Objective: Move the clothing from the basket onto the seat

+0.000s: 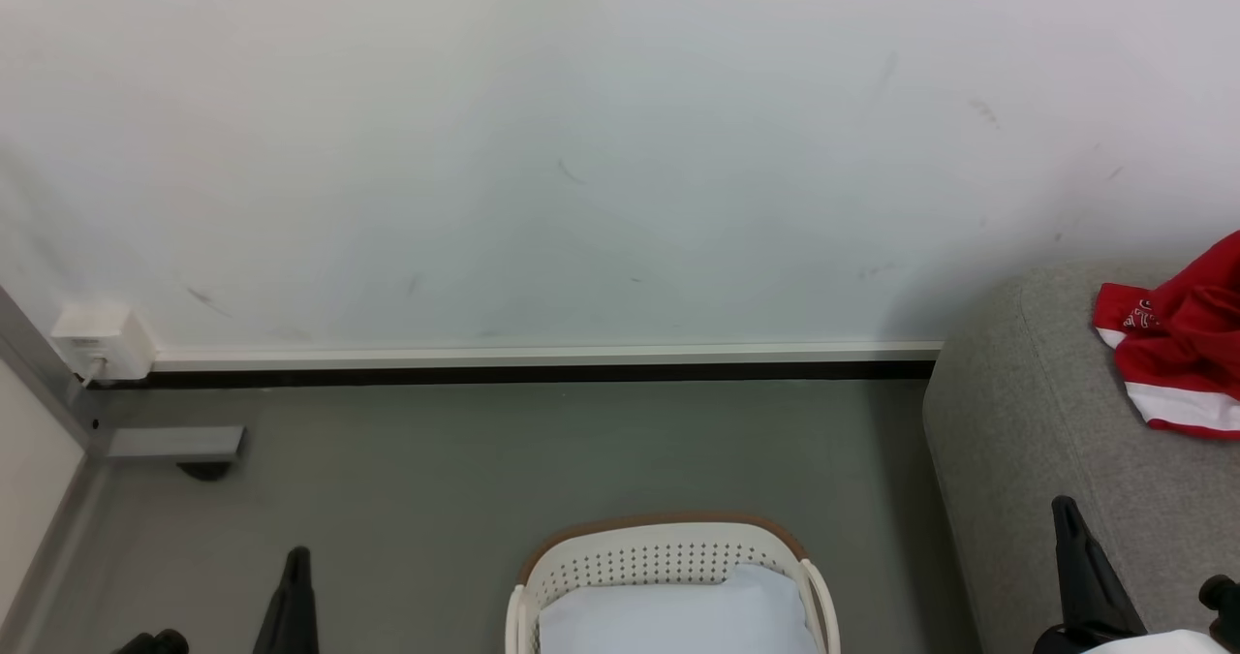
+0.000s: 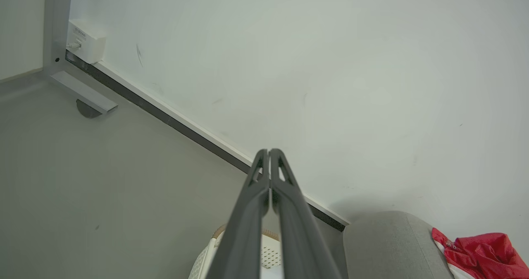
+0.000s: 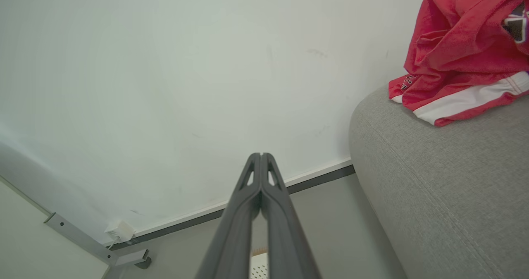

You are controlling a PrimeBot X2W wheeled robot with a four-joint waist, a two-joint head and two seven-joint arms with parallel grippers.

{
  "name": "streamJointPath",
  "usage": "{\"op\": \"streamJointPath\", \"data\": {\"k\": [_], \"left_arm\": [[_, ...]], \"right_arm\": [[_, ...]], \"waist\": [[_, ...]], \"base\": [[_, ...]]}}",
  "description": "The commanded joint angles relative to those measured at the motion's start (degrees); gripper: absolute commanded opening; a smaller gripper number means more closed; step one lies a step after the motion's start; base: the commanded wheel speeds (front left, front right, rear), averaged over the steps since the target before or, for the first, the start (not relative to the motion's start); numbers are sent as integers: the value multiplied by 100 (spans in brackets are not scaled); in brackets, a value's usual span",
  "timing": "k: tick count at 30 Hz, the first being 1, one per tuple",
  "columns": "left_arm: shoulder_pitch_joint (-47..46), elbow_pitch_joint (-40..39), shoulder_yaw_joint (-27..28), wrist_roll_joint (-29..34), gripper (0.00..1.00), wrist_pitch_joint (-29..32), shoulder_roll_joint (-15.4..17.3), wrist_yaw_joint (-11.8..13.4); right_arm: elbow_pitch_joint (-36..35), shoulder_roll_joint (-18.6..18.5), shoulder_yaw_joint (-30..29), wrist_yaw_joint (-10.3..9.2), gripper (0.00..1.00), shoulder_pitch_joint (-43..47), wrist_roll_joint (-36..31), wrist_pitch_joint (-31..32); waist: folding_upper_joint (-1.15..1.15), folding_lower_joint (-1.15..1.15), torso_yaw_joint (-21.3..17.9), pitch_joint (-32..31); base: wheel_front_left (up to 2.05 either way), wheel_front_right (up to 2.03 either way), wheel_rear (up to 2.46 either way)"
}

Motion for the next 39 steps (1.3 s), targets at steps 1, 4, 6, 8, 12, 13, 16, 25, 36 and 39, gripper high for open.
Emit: {"op": "streamJointPath", "data": {"k": [1,4,6,8,12,13,16,25,36,39], "left_arm": [[-177,-83,38,-245,0,53,37,-32],[-200,-79,46,-488,0,121,37,-44],[-218,-76,51,-655,0,166,37,-53],[-235,-73,57,-804,0,209,36,-58],[-270,-66,68,-1108,0,291,36,-76],[-279,-64,71,-1178,0,312,36,-81],[-298,-59,80,-1404,0,371,36,-92],[-370,-44,105,-2005,0,544,35,-121],[-444,-26,136,-2676,0,732,34,-159],[-462,-22,144,-2852,0,783,33,-168]], "right_arm": [[-55,-7,-68,-3,0,-161,246,48],[-51,9,-110,-3,0,-176,481,113],[-49,20,-139,-3,0,-186,635,157],[-46,31,-166,-3,0,-197,782,200],[-41,51,-219,-4,0,-219,1069,282],[-40,55,-231,-4,0,-223,1140,303],[-36,68,-269,-4,0,-234,1349,362],[-25,110,-381,-5,0,-264,1927,531],[-11,163,-504,-7,0,-312,2564,722],[-7,177,-537,-7,0,-321,2735,768]], "waist": [[0,0,4,2],[0,0,11,7],[0,0,16,9],[0,0,21,12],[0,0,30,18],[0,0,33,19],[0,0,40,23],[0,0,61,36],[0,0,87,51],[0,0,94,55]], "base": [[0,0,0],[0,0,0],[0,0,0],[0,0,0],[0,0,0],[0,0,0],[0,0,0],[0,0,0],[0,0,0],[0,0,0]]}}
